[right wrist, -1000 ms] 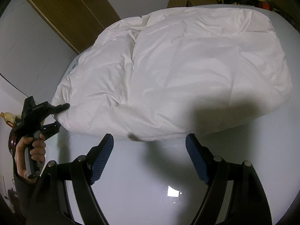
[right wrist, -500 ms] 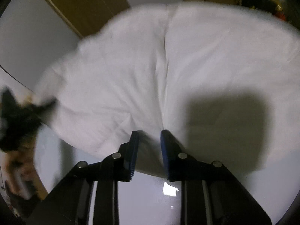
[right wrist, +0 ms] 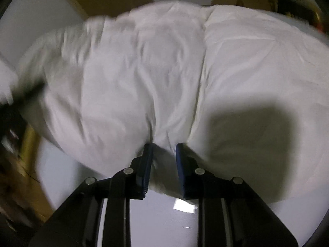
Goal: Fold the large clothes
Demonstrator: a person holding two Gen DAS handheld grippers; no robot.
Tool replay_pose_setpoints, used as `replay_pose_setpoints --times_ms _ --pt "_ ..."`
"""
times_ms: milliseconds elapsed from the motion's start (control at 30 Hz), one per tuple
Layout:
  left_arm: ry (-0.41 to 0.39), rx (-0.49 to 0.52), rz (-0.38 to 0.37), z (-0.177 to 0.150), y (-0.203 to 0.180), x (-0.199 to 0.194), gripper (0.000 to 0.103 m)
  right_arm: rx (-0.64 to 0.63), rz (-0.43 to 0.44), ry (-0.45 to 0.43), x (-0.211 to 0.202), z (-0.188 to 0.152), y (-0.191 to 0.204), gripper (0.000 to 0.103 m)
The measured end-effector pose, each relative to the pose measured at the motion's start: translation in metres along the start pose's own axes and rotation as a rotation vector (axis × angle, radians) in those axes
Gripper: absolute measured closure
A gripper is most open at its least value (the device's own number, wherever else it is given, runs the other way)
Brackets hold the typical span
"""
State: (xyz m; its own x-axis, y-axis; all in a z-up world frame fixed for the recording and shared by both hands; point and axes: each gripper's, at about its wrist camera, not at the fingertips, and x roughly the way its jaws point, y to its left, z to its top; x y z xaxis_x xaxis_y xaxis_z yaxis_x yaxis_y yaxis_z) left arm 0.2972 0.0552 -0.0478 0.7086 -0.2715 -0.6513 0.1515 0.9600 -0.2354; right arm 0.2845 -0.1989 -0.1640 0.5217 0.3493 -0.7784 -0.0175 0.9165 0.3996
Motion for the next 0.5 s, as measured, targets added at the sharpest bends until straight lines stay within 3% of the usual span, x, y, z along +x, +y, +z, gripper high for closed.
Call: replay_pose_setpoints --times_ms 67,167,267,333,400,500 --pt "-0.008 0.018 0.01 0.0 -0.005 -0.002 0.08 0.065 0.006 -0.081 -0.005 0.019 -0.012 0.079" --pt "-0.026 0.061 0.014 0.0 -0.019 -0.007 0.08 0.116 0.03 0.057 0.041 0.028 -0.023 0.079" --pt "-0.06 0.146 0.034 -0.001 -0.043 -0.013 0.08 0.021 -0.014 0.039 0.05 0.022 -0.011 0.079" --pt "-0.088 0.189 0.037 0.002 -0.06 -0.019 0.08 0.087 0.067 0.045 0.043 0.021 -0.022 0.079" --pt "-0.102 0.219 0.024 0.007 -0.077 -0.024 0.08 0.182 0.138 0.001 0.023 0.02 -0.047 0.078" --pt "-0.115 0.261 0.024 0.014 -0.106 -0.028 0.08 0.245 0.096 -0.149 -0.027 0.02 -0.09 0.078"
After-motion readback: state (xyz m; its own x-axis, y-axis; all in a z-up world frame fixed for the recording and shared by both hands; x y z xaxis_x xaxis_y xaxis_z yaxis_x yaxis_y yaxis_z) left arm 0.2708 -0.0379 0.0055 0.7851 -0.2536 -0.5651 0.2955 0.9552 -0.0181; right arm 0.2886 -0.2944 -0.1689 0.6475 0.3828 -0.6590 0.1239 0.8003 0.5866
